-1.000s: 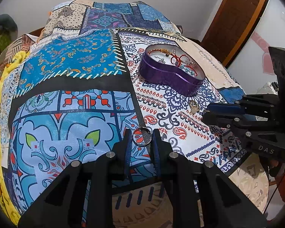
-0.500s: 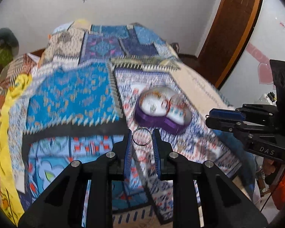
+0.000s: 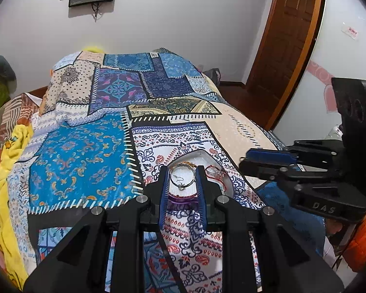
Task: Organize jewelry
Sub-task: 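Lower both held rings into the tin and open both tools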
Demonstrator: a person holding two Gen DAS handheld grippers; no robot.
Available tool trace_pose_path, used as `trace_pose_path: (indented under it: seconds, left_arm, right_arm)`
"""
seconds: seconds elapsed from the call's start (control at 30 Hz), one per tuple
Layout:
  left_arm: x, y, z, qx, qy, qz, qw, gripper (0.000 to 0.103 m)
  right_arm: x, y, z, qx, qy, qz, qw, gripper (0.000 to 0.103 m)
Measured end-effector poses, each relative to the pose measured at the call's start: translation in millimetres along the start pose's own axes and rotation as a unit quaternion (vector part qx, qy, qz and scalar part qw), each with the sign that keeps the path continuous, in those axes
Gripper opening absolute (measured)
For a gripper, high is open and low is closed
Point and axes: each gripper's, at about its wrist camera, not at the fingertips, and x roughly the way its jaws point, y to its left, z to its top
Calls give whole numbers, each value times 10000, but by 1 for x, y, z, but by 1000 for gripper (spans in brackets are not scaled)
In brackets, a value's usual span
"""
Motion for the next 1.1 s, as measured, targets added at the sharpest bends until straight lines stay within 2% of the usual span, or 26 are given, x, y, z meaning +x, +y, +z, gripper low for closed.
trace_pose_path:
  seconds: [0.57,0.77,1.1]
  left_arm:
    - [42,1,-13,77,439,-124,9989,20]
    - [45,4,-12,6,516,-218,9984,20]
    - [35,1,-9,32,445,-85,9990,20]
  right_arm:
    - [36,-7,-4,36,458,170,9988,17]
    - [38,-5,-7,-69,514,147,9985,17]
    - [35,0,-7,-196,621,29,9979,17]
